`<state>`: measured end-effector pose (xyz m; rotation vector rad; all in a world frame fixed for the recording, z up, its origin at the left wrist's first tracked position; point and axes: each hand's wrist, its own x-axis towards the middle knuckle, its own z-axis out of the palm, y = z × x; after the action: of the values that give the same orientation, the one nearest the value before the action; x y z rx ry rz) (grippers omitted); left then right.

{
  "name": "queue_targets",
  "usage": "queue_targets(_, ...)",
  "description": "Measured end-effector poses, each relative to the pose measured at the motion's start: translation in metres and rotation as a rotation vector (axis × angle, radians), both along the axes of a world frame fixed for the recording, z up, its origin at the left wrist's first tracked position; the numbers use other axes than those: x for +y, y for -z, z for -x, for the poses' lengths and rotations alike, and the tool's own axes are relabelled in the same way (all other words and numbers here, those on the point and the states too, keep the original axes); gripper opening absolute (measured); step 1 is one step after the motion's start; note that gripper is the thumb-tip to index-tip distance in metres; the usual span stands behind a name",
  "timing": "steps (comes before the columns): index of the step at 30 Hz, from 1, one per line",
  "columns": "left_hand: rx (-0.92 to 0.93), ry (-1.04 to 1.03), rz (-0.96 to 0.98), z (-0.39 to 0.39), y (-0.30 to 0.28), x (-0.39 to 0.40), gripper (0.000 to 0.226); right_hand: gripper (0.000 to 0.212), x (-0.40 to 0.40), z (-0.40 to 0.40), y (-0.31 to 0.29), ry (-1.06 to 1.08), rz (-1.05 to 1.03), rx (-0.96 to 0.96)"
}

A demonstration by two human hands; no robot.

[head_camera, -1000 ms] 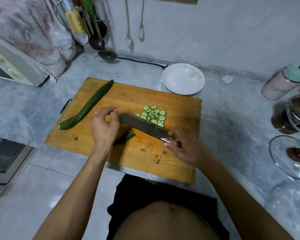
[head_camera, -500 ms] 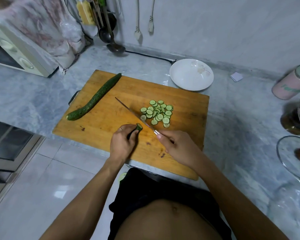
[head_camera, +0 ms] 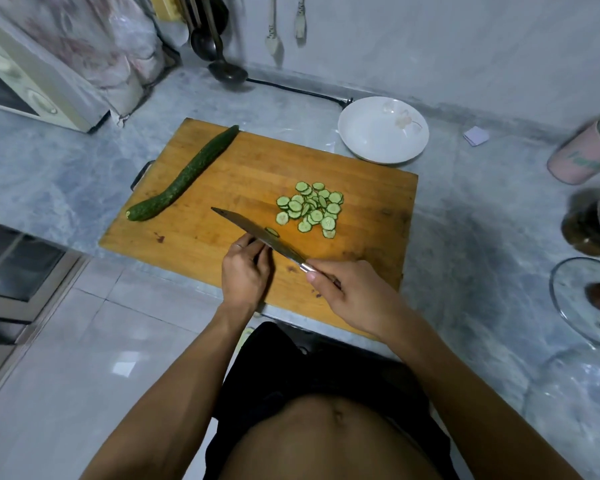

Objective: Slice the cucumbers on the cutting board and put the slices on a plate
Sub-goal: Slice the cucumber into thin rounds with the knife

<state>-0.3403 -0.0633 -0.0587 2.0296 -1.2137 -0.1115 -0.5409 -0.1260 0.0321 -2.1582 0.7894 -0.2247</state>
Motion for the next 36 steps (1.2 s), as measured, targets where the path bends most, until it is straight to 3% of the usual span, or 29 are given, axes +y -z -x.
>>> queue_targets(23, 0.030, -0.001, -0.030, -0.004, 0.010, -0.005, 0.028, 0.031, -0.015, -0.010, -0.006, -0.016, -0.124, 0.006)
queue_targets(30, 0.051, 0.009, 0.017, -0.005, 0.016, -0.006, 0.022, 0.032, -0.026, -0.026, -0.002, -0.015, -0.233, -0.034)
queue_targets(36, 0.017, 0.004, 0.040, -0.003, 0.015, -0.006, 0.020, 0.037, -0.027, -0.040, 0.010, 0.024, -0.200, 0.006)
